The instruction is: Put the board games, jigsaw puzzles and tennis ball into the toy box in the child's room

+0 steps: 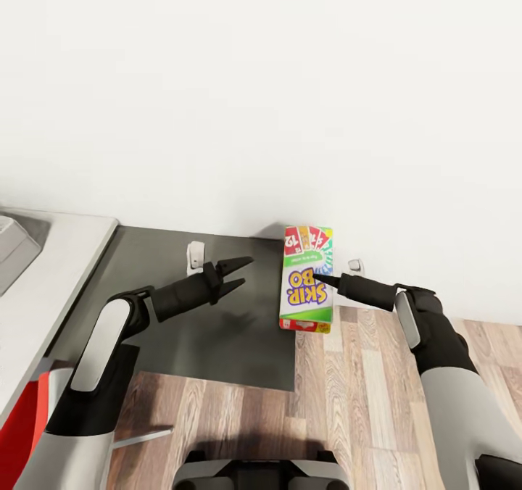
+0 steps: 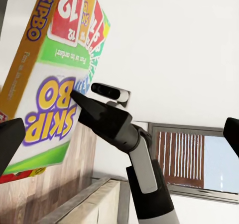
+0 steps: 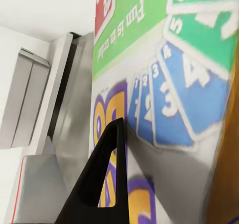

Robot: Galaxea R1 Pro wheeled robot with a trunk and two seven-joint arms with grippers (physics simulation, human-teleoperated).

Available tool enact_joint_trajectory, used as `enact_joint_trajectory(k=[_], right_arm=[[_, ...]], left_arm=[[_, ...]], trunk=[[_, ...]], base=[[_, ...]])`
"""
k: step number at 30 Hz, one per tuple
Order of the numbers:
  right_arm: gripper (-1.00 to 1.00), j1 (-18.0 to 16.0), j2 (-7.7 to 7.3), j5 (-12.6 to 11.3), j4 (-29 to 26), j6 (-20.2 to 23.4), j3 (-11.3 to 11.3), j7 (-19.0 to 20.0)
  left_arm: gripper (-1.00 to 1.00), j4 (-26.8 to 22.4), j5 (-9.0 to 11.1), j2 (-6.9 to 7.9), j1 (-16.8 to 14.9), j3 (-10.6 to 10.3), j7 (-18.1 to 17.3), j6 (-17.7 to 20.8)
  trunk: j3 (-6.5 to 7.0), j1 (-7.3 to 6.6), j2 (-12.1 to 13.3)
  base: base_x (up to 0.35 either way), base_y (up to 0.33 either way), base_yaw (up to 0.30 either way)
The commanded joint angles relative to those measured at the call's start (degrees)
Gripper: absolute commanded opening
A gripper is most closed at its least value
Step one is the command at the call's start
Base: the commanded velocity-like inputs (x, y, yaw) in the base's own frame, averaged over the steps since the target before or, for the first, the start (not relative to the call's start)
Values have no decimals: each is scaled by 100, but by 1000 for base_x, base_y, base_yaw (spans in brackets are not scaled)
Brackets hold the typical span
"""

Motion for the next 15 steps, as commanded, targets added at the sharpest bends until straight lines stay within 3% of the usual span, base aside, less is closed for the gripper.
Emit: enact_joint_trajectory(k=[1, 10, 15], right_arm=[[-100, 11, -1, -16, -20, 51, -6, 14], [-100, 146, -6, -14, -269, 114, -9, 18], [-100, 213, -8, -17, -438, 138, -17, 19]], left_arm=[[100, -3, 59, 3, -3, -4, 60, 7], [100, -4, 59, 3, -2, 1, 54, 7], [100, -5, 59, 3, -2, -2, 50, 7]], trunk=[[12, -20, 34], [174, -217, 395], [174, -217, 395]], base=[[0, 0, 0], [0, 0, 0], [0, 0, 0]])
